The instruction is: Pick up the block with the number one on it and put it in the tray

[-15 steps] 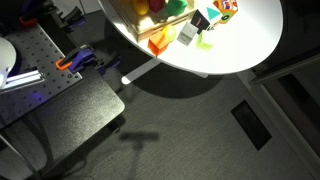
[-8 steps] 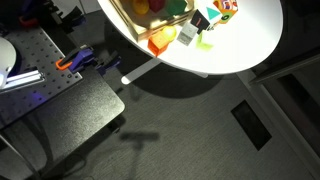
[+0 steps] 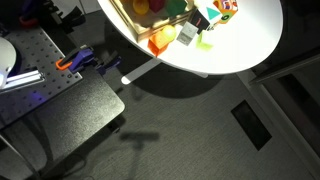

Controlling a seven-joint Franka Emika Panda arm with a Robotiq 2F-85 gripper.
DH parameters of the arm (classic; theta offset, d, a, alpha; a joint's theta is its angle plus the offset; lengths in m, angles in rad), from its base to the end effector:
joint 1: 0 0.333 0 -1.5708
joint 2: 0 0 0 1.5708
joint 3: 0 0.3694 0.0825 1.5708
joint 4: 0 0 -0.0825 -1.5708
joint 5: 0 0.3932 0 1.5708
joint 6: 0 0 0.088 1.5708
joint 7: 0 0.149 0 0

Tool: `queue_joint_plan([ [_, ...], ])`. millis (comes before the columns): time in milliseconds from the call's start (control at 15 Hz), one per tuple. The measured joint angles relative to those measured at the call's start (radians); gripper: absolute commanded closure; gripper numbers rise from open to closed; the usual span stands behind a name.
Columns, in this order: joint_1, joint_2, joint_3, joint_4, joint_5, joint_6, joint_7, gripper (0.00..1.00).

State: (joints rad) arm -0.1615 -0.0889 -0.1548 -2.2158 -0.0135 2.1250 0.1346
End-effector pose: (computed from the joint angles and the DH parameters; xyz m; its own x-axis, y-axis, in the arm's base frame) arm 0.4885 -0.1620 0.4210 0.9034 -0.4288 -0.0032 -0.4288 -0.9034 -0.0018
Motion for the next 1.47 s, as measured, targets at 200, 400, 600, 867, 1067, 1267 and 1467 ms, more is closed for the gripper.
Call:
queue_joint_plan([
  [200, 0.0, 0.0, 0.0, 0.0, 0.0, 0.0, 0.0, 0.0],
  [400, 0.0, 0.002, 0.0, -0.001, 0.0, 0.0, 0.0, 0.0],
  [600, 0.0, 0.011, 0.0, 0.008, 0.004, 0.0, 0.001, 0.0],
  [867, 0.0, 0.049, -0.001, 0.054, 0.006, 0.0, 0.019, 0.0],
  [1067, 0.0, 0.102, -0.001, 0.104, 0.006, 0.0, 0.043, 0.0],
  [1267, 0.0, 0.172, -0.002, 0.16, 0.006, 0.0, 0.065, 0.0],
  [1467, 0.0, 0.251, -0.004, 0.221, 0.006, 0.0, 0.075, 0.0],
])
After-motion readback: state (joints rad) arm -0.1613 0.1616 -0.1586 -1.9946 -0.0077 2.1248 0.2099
